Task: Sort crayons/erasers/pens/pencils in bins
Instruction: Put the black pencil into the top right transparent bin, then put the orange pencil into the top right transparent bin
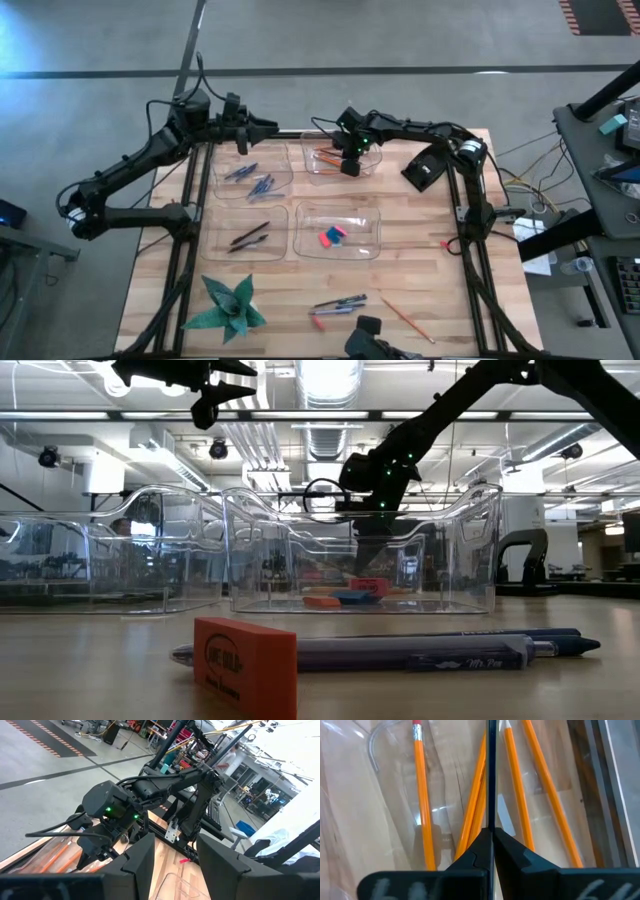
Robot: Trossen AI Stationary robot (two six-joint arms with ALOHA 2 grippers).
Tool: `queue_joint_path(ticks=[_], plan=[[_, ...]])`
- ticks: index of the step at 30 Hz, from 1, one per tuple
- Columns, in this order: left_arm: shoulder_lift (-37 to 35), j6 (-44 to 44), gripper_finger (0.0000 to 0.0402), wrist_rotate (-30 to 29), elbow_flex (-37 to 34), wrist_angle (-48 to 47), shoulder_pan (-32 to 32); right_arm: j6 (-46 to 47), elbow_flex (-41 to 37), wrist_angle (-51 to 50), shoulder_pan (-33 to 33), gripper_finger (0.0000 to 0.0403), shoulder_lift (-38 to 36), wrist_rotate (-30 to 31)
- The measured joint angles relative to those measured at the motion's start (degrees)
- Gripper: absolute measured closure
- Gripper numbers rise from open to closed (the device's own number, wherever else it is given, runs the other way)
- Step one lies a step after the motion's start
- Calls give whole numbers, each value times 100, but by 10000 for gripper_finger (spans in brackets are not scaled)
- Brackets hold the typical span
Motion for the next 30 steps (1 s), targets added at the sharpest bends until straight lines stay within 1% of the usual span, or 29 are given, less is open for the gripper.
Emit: queue_joint_path(ticks=[5,8,11,17,19,23,26,30], plan=[[2,0,269,0,0,0,0,-136,0,-1,0,393,1,0],[2,0,269,0,0,-1,0,-53,0,-5,0,383,-1,0],[2,0,269,0,0,-14,0,107,0,-6,0,363,0,2],[2,0,269,1,0,-23,2,433,0,-6,0,312,-1,31],[2,0,269,0,-2,-26,2,599,-2,-10,0,295,-16,260],[2,0,269,2,-2,-31,2,980,-9,-60,2,274,-237,780],[2,5,269,2,-2,-39,2,1065,-9,-112,25,271,-527,822],[2,167,269,2,-4,-55,2,1253,-9,-134,105,280,-1011,815]])
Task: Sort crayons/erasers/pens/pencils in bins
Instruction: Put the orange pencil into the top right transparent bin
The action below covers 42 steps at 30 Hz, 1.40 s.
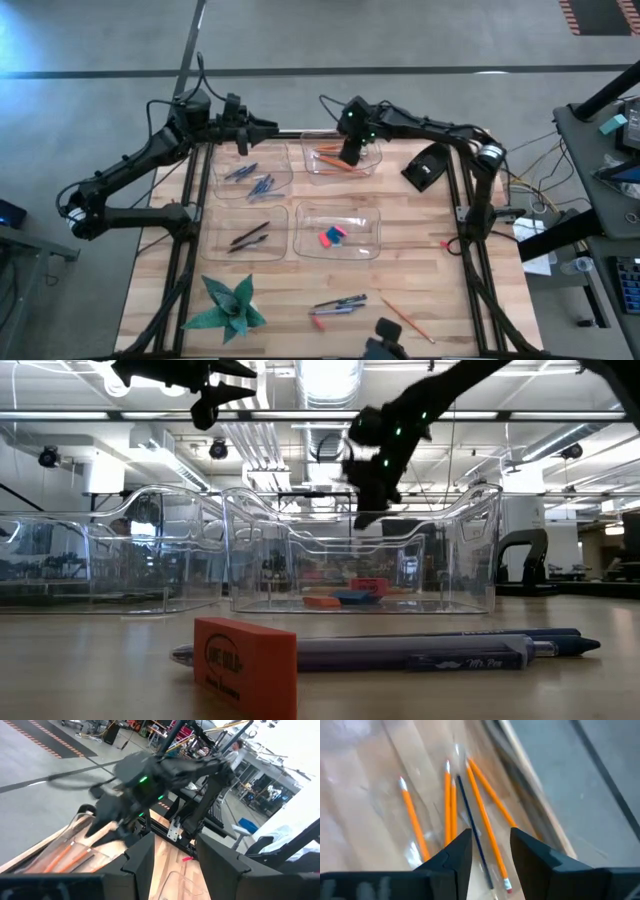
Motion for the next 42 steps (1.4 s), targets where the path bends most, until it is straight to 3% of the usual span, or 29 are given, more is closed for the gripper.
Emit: queue_joint_path(ticks=[9,15,21,27,31,35,42], plan=[[0,218,269,0,-2,-92,0,1314,-69,-1188,375,293,-1273,1],[0,481,269,2,-2,-82,0,2814,-594,-2316,1028,294,-2071,25],[0,490,269,17,-2,-81,0,4829,-1557,-3074,2429,295,-3155,2],[2,573,269,51,-2,-83,0,8071,-2682,-1824,4385,297,-3986,89],[0,892,269,180,-2,-86,0,9170,-3327,-128,5569,298,-3782,323],[0,928,269,195,-2,-90,0,9284,-3452,743,6471,298,-3076,333],[1,932,269,199,-4,-80,0,10048,-2694,-269,7219,298,-1715,15]])
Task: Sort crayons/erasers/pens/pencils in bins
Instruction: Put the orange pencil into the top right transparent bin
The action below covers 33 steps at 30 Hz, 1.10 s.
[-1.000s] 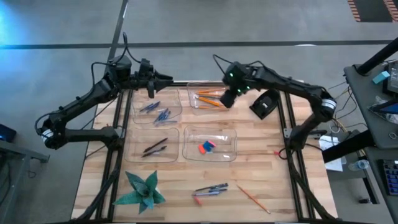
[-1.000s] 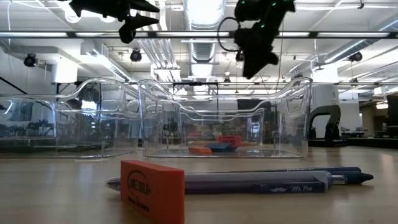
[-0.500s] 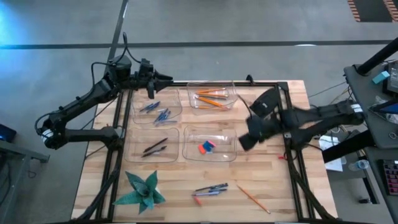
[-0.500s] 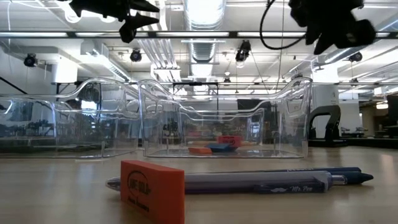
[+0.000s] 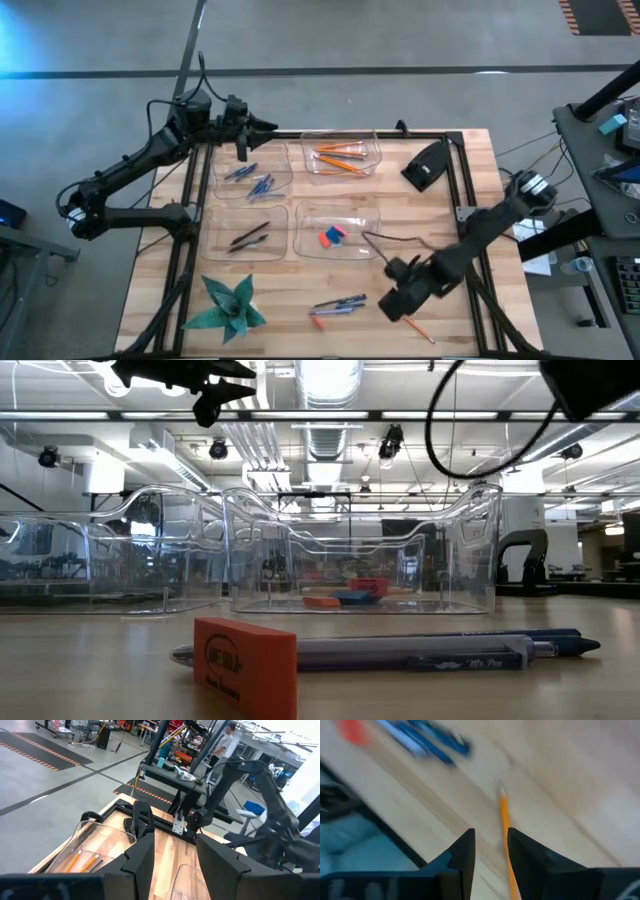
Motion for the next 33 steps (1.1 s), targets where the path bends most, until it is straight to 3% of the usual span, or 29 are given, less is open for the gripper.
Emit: queue_joint_path(ticks=[4,7,13,20,33], plan=[[1,1,269,2,0,2,0,34,582,-552,142,298,667,-885],[1,2,269,2,0,1,0,-195,929,-538,313,298,1091,-1223],[1,0,269,3,0,1,0,-352,1290,-1039,447,298,1670,-1220],[-1,-9,269,2,0,-1,0,-500,1176,-1337,416,298,1994,-1235],[1,-7,269,2,0,-3,0,-823,920,-1114,350,298,1884,-1461]])
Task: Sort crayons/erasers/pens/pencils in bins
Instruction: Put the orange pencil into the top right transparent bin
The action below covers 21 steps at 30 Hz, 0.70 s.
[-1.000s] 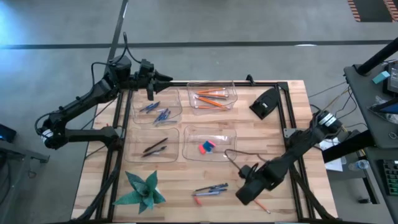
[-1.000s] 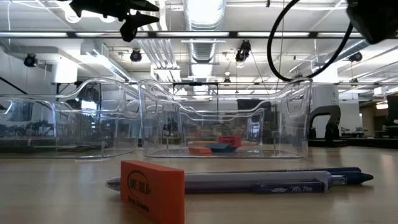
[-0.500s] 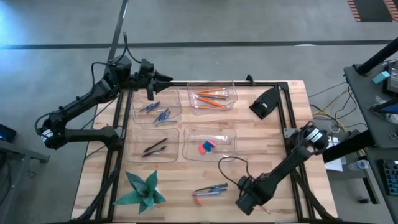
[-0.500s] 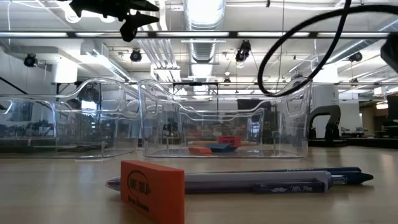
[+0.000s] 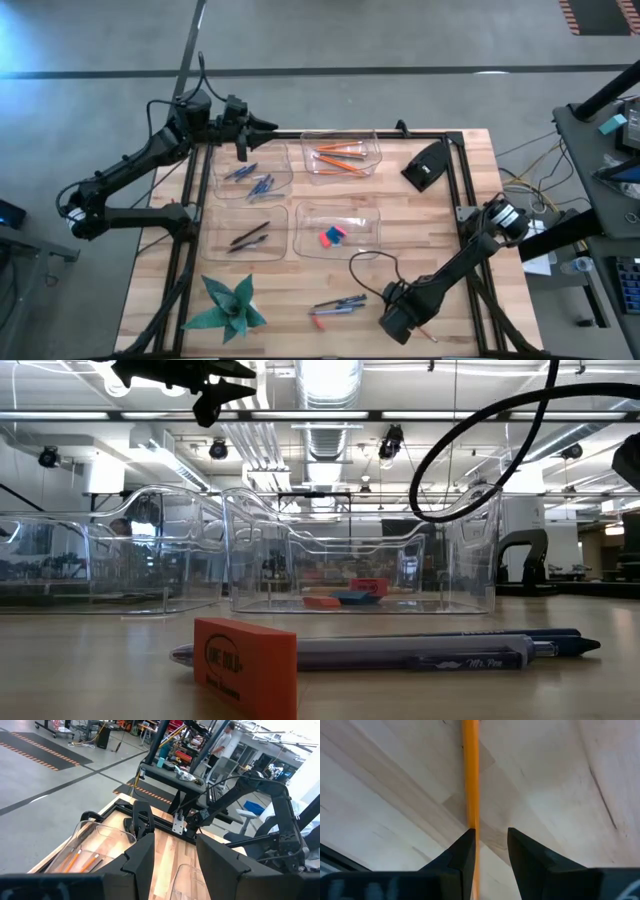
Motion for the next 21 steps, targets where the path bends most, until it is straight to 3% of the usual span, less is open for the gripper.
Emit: queue_joint_path(ticks=[9,21], plan=[[0,4,269,-1,0,-1,2,546,-10,12,2,298,-508,24],[0,90,269,-2,0,-16,2,654,-12,529,4,298,-167,-3]])
